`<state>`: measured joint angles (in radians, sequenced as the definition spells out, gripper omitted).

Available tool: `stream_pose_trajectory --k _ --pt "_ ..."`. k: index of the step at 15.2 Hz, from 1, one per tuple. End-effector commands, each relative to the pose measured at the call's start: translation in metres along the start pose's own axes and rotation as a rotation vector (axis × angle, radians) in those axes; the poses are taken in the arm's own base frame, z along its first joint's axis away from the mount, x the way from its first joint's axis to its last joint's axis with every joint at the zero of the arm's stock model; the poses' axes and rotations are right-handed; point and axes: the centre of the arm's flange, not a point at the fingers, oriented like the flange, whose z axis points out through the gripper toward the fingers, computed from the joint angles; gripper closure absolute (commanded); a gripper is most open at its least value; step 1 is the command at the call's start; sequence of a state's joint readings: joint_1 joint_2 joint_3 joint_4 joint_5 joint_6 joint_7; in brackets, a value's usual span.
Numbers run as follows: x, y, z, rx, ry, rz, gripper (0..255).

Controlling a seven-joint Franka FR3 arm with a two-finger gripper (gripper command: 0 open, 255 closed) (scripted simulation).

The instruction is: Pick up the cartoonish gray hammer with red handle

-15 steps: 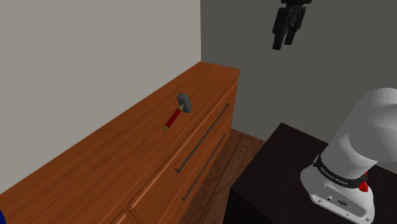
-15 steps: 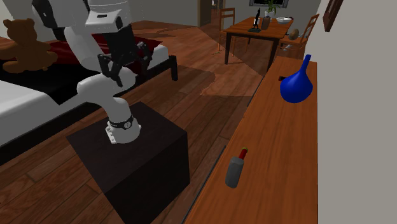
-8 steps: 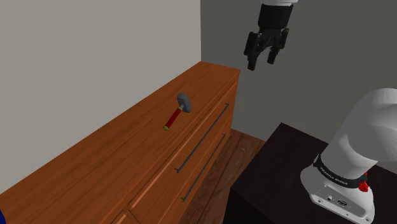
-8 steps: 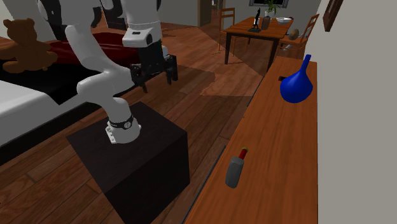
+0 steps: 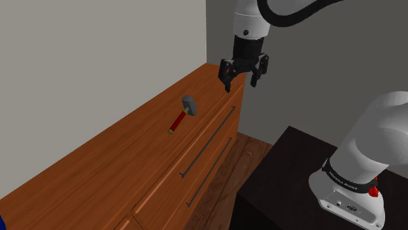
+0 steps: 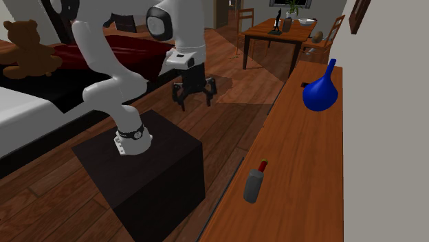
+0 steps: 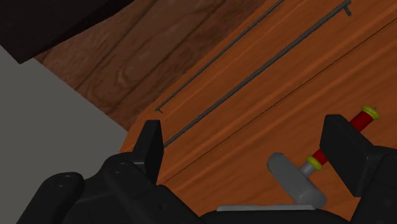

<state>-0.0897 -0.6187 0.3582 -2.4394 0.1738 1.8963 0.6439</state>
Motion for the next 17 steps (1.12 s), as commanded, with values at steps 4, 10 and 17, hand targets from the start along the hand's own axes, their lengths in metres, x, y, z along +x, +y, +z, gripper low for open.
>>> stream_pose_trajectory --k 4,10,17 --pt "0.011 -0.055 0.040 -0.023 0.035 0.167 0" --pt "0.038 -0.114 0.089 -0.054 0.076 0.361 0" --pt "0.086 -0.173 0.147 -0.089 0.124 0.588 0"
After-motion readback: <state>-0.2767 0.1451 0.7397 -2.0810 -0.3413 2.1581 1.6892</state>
